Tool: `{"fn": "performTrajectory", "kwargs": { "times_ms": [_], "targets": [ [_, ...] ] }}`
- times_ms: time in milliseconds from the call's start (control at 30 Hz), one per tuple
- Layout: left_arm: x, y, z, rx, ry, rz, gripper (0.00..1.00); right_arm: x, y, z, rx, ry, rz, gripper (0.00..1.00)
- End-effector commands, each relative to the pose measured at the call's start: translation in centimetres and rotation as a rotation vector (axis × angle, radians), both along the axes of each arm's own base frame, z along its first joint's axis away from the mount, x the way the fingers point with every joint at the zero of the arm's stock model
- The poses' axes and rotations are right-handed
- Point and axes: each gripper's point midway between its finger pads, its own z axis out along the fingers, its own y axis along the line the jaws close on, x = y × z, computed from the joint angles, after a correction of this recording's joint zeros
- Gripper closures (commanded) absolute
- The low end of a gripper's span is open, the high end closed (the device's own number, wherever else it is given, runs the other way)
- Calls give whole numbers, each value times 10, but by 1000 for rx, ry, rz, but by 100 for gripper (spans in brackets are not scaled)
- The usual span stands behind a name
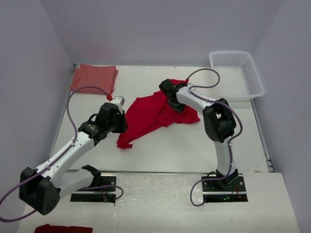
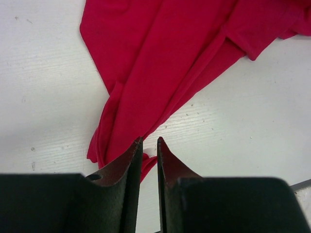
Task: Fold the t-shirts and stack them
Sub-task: Flatten out the tshirt
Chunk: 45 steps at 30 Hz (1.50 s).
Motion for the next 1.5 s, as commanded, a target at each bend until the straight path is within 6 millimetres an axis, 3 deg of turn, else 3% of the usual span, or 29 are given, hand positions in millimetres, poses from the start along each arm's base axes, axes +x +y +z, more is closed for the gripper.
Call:
{"fn": "performTrajectory", "kwargs": {
  "times_ms": [0,267,467,500,533,567,633,667,733,967,1467],
  "targets": [
    [3,-7,3,-12,-28,-43,82,16,-6,47,12,-126,-64,62],
    [1,-11,3,-28,-25,-66,82,12,-13,85,35,-188,-79,62],
    [-1,-13,2,-36,-22,-77,82,1,-11,94,140,-249,58,61],
    [-1,-13,2,-36,-20,-78,81,-2,-11,86,158,-257,75,62],
    [-1,-13,1,-36,-18,-78,82,-6,-11,100,193,-290,96,62],
    [-2,-13,2,-36,-20,-80,82,-16,-18,87,187,-270,101,62],
    [-1,-13,2,-39,-22,-81,82,-14,-20,97,236,-330,122,64],
    [-2,-14,2,-40,-21,-84,82,-23,-22,80,258,-292,139,64],
    [-2,-14,2,-41,-21,-85,82,-17,-26,81,302,-331,155,67],
    [-3,-15,1,-41,-17,-91,82,-16,-25,53,411,-318,232,71],
    [-3,-13,1,-36,-18,-80,81,-1,-35,46,461,-294,262,69]
  ]
}}
